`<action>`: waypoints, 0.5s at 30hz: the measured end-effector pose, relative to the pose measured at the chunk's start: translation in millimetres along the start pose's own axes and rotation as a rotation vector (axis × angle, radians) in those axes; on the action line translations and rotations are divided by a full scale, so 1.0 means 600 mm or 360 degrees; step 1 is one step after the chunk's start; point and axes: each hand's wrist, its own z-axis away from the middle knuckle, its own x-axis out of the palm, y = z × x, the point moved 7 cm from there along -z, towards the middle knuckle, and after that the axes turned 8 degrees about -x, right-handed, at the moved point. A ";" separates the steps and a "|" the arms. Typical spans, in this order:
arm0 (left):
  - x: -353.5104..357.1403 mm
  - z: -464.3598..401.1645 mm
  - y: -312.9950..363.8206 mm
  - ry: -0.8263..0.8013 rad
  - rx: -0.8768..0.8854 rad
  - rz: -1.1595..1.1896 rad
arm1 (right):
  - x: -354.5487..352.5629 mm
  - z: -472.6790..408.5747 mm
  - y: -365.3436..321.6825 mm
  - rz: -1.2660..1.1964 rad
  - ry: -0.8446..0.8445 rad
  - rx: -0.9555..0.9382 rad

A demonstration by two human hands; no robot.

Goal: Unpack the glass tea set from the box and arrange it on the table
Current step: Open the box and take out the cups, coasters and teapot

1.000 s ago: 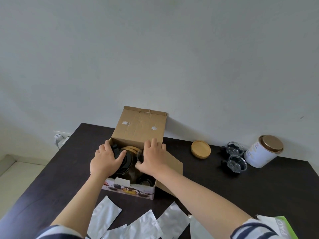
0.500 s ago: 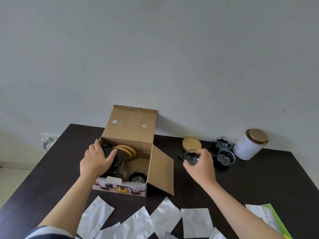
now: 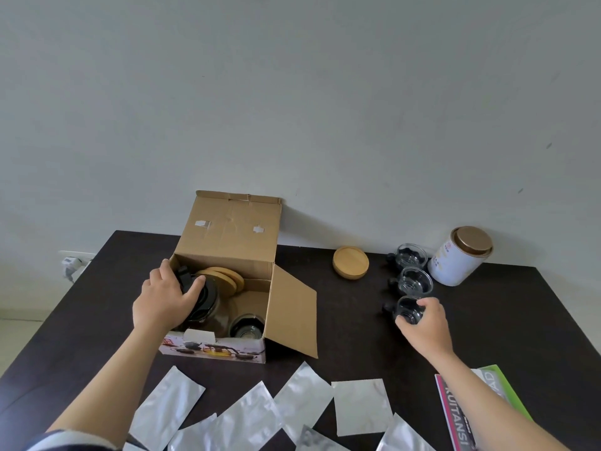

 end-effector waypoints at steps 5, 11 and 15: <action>-0.001 0.002 0.002 0.0001 0.0001 0.0002 | -0.001 -0.013 0.012 -0.0023 -0.0017 -0.0040; -0.002 0.002 0.004 0.0001 -0.0004 -0.0005 | -0.001 0.013 -0.036 0.0138 0.0364 -0.0379; -0.003 0.003 0.004 0.0006 0.0001 0.0004 | 0.037 0.035 -0.142 0.0010 0.0356 -0.0776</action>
